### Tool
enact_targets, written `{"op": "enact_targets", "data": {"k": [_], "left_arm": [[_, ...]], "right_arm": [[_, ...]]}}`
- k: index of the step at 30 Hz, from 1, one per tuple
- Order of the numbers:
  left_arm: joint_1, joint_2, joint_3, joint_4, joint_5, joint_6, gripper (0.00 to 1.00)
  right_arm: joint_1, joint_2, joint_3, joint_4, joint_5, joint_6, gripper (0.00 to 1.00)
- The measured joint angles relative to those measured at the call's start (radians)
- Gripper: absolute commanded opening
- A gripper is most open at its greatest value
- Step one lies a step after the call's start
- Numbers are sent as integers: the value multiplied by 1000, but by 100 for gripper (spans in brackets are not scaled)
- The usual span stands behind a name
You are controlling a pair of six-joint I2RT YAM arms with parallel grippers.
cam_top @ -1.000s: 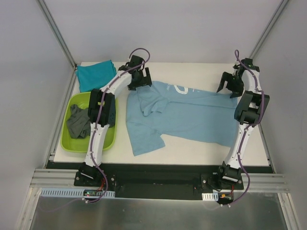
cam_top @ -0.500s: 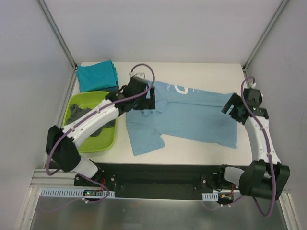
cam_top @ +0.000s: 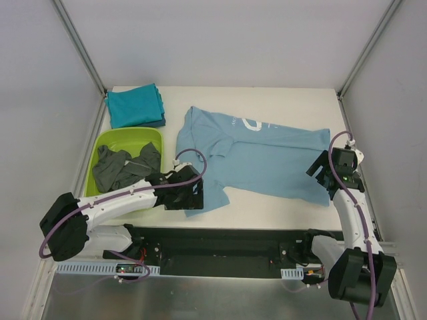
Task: Fold and stack the t-shirts
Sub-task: Grap the side of the flattened tshirt closest away from the robot with both arms
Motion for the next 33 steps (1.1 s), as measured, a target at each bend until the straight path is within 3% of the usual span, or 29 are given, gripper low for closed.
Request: {"op": "enact_targets", "data": {"k": [4,15,20,24,33], "left_arm": [[-19,3,-48,-1,20,-51,70],[-20,127,-56,42,7,-108,49],[-19,148,-59,51,7,-120,26],[-19,159,-58,63,15,-132,0],[-20,169,-53,115,38,-108,0]], "right_arm": [[0,28,2,1,6,0,96],[0,115,37,-8,-3,-1,96],[0,129,42,-10,-3,-1,96],[0,142,43,-14,-2,0,96],[0,129,50,-54,6,19,96]]}}
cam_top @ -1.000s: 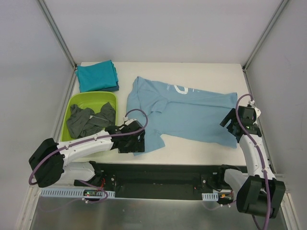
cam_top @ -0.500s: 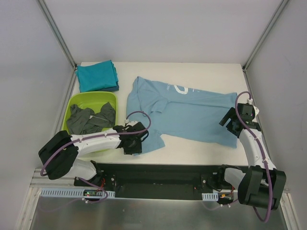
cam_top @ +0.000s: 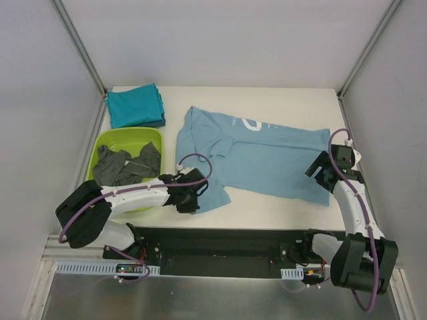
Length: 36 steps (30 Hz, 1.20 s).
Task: Fold and stack the t-shirts
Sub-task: Grap the side of the flattened tshirt closest away from the robot with both arms
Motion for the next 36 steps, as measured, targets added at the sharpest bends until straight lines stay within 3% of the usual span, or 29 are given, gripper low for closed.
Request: {"op": "enact_targets", "data": {"k": [8,15,23,29,34,36], "left_arm": [[2,-108,-9,84,-9,63,0],[20,-150,-9,167,-1,130,0],[76,-190,-41,218,21,141,0],[94,-192,-58,225,39,141,0],[101,-189,-58,227,53,141,0],[107,-187,-58,232,56,141,0]], "right_arm": [[-18,-163,-103,-39,-22,55,97],[-64,-169,-218,-11,-93,120,99],[-98,-110,-267,125,-109,187,86],[-109,-71,-280,246,-102,221,69],[-109,-47,-286,288,-93,235,47],[-109,-48,-292,292,-92,240,33]]}}
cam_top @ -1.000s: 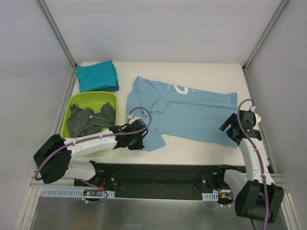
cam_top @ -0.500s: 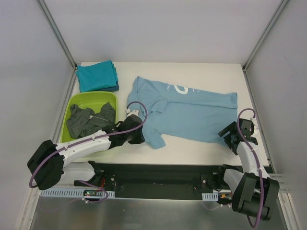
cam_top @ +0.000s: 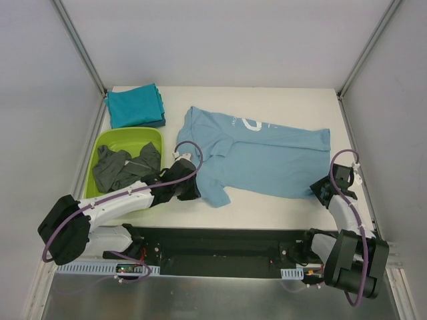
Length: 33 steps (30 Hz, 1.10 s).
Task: Fold and stack the t-shirts
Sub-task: Grap the side of the flattened tshirt closest away from the robot with both arms
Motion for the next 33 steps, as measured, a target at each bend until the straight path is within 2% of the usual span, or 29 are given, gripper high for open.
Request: {"op": "enact_targets", "data": {"k": [2,8,18,26,33], "left_arm": [[2,1,0,2,3,0,0],[30,1,0,8,57,1,0],[119,24,68,28,158,19,0],[156,94,235,45,149,54,0],[211,194,392,34,99,120,0]], "right_arm": [[0,-4,-7,0,5,4,21],[-1,-24,-21,-23,9,-3,1],[-1,-29,-2,-59,-37,-50,0],[-1,-11,101,-91,-70,-76,0],[-1,111,235,-114,-89,-87,0]]}}
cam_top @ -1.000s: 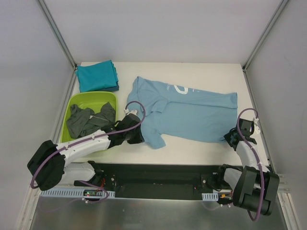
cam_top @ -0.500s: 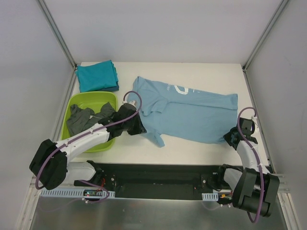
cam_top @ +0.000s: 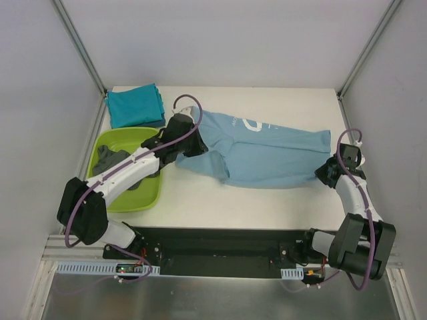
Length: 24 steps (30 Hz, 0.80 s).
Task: Fold and stack the t-shirts
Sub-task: Grap the side of the flattened tshirt closest away from the robot with both arms, then fold the other side of the tshirt into a rectangle
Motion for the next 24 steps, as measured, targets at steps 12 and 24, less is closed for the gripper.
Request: {"op": "enact_targets", "data": {"k": [12,24], "left_arm": [[68,226,291,-38,-106,121,0],[90,397,486,-58,-156,266,0]], "right_arm": [[0,229,199,-16,-6,0,0],[0,351,299,-26,44,0,0]]}}
